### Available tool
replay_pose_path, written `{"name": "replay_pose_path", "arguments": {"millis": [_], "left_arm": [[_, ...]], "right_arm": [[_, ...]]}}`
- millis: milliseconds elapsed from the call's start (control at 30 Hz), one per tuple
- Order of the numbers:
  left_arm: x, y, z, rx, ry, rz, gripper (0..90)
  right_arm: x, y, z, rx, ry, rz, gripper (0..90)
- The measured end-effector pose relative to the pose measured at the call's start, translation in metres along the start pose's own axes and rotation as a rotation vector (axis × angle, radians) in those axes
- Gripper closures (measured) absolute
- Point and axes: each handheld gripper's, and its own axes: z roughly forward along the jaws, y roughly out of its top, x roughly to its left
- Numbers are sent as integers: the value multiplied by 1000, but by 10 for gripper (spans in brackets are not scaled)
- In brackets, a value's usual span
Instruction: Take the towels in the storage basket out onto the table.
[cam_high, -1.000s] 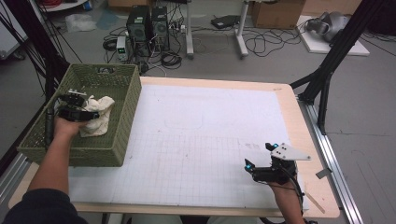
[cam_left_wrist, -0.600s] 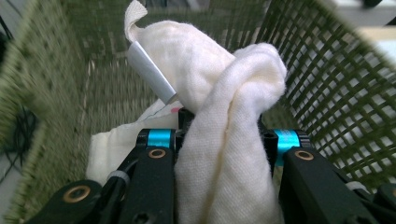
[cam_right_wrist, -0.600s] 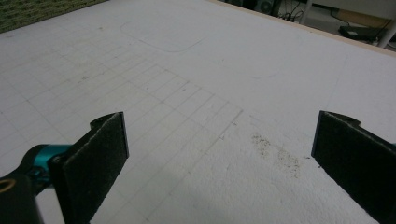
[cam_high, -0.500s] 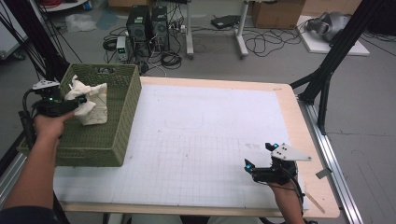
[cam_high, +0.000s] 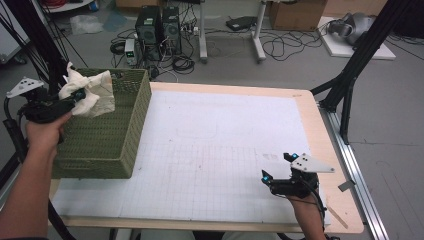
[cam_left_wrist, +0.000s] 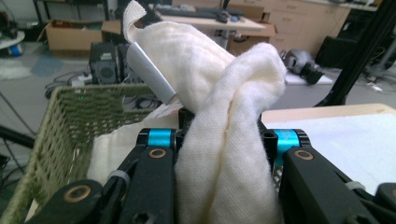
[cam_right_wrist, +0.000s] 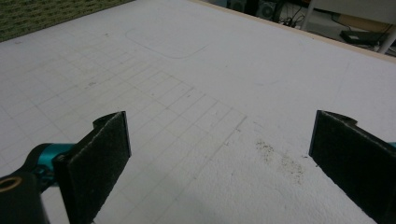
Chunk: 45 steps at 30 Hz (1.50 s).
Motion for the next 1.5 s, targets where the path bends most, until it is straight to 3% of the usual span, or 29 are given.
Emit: {"name": "replay_pose_path", "arguments": {"millis": [200,300,567,667,700,733,767,800,833,867,1133,1167,1267,1500], "left_arm": [[-14,12,-9,-75,-62,-1,696],[-31,22,-12,-112,-114,16,696],[-59,32,-11,-140,-189,47,696],[-70,35,-10,-156,-227,47,696],[-79,37,-10,-165,-258,46,696],[-79,37,-10,-165,-258,46,696],[-89,38,-8,-169,-287,60,695],[-89,38,-8,-169,-287,60,695],[-101,37,-6,-171,-324,67,695],[-101,37,-6,-171,-324,67,695],[-155,22,16,-132,-439,138,692],[-166,16,22,-121,-461,151,691],[-177,10,28,-122,-486,143,690],[-211,-9,46,-91,-600,149,685]], "right_arm": [[1,1,0,-3,0,2,44],[1,2,0,-5,-8,-7,44],[1,3,2,25,-14,13,43],[1,4,2,27,-18,14,43],[1,4,1,26,-38,1,43],[1,4,1,26,-38,1,43],[0,4,1,22,-41,0,39],[0,4,1,22,-41,0,39],[0,4,1,21,-40,3,33],[0,4,1,21,-40,3,33],[0,5,1,5,-35,18,30],[0,5,1,-1,-25,20,30],[0,5,2,1,-21,19,30],[2,4,4,5,9,14,30]]}}
